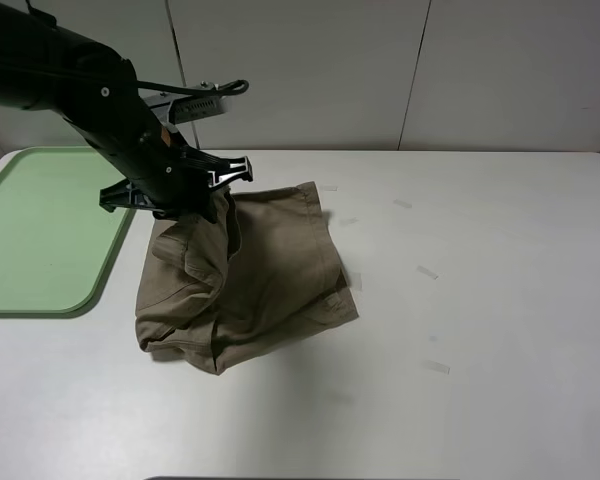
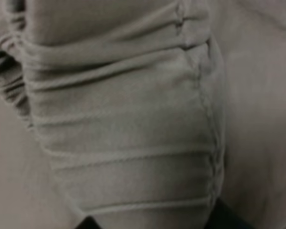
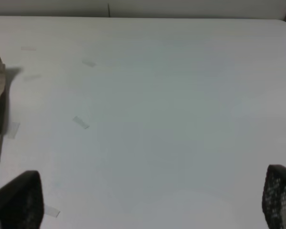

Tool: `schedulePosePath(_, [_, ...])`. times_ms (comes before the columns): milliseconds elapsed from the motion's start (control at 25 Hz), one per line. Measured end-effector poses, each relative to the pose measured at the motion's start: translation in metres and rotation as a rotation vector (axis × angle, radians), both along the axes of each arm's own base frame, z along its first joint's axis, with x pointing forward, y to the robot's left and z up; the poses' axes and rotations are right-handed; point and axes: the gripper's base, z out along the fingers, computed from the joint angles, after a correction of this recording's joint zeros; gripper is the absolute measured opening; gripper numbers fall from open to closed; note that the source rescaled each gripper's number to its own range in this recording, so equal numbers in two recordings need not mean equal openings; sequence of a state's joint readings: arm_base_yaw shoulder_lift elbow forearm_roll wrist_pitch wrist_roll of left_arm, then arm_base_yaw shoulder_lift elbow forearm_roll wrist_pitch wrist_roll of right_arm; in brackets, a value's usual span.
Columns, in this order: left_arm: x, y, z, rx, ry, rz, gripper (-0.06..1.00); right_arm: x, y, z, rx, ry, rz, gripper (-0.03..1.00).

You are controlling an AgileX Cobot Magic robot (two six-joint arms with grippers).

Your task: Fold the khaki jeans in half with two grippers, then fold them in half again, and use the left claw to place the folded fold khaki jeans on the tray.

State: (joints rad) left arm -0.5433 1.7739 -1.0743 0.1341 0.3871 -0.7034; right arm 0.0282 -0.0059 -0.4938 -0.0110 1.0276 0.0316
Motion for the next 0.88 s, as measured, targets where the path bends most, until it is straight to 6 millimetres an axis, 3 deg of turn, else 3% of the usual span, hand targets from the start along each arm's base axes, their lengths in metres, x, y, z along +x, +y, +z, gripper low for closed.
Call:
schedulePosePath(160, [0.005,-0.008,-0.002,-0.006,-0.007,-0.012,0.31,0.000,0.000,0.000,0.000,0.000,0.000,1.00])
schedulePosePath(200, [0.006,-0.009,-0.002,-0.010,-0.011,-0.012,0.40,0.000,0.000,0.000,0.000,0.000,0.000,1.00])
schedulePosePath(280, [0.009,-0.012,-0.002,-0.033,-0.026,-0.001,0.72,0.000,0.000,0.000,0.000,0.000,0.000,1.00])
schedulePosePath(400, [0.011,-0.014,-0.002,-0.048,-0.044,0.000,0.93,0.000,0.000,0.000,0.000,0.000,0.000,1.00])
schedulePosePath(560, [0.013,-0.015,0.000,-0.056,-0.059,-0.004,0.99,0.000,0.000,0.000,0.000,0.000,0.000,1.00])
schedulePosePath(880, [0.006,-0.010,0.013,-0.028,-0.048,-0.031,1.00,0.000,0.000,0.000,0.000,0.000,0.000,1.00])
